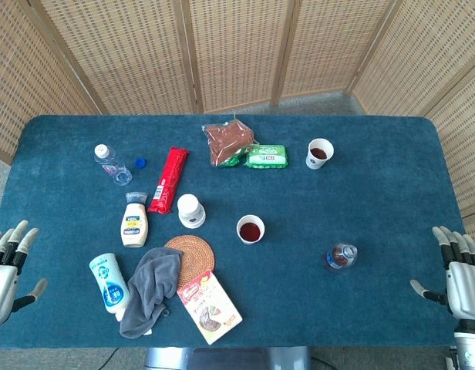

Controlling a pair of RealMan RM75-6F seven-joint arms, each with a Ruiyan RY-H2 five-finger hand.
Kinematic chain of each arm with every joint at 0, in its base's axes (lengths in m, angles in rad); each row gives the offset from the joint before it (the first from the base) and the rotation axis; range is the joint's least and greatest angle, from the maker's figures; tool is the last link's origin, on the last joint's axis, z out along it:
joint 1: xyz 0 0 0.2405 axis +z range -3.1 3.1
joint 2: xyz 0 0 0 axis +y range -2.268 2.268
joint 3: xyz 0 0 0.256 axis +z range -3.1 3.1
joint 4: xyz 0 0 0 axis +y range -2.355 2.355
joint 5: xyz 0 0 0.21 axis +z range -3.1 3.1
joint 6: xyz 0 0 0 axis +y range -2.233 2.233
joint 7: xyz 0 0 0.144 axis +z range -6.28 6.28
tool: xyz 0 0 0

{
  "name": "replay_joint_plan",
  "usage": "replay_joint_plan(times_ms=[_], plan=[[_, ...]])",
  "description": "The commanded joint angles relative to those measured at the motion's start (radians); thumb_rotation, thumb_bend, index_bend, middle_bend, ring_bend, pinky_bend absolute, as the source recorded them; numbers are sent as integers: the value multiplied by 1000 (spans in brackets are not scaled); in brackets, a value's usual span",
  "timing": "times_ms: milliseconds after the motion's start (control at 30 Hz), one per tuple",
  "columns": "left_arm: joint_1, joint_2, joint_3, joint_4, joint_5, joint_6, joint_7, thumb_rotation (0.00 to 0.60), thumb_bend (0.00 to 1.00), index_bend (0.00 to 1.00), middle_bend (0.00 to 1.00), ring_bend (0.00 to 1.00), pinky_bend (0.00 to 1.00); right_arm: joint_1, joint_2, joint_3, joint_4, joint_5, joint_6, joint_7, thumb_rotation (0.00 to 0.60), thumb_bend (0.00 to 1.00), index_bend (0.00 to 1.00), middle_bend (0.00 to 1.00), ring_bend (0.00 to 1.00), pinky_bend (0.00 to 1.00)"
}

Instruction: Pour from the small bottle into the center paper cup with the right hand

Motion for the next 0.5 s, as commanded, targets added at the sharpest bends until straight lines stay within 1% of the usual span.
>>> replay_joint_plan(times_ms=[33,333,500], plan=[[-1,-1,-1,-1,-1,-3,3,600,319,0,0,0,0,0,0,0,2,0,-1,0,600,0,0,0,0,0],[-1,-1,-2,0,-2,-3,0,600,319,0,0,0,0,5,7,-6,-6,-6,-16,13,600,0,0,0,0,0],[-13,0,-2,-2,-13,-29,2,600,320,0,0,0,0,13,14,-8,-7,2,-41,39,600,0,0,0,0,0]])
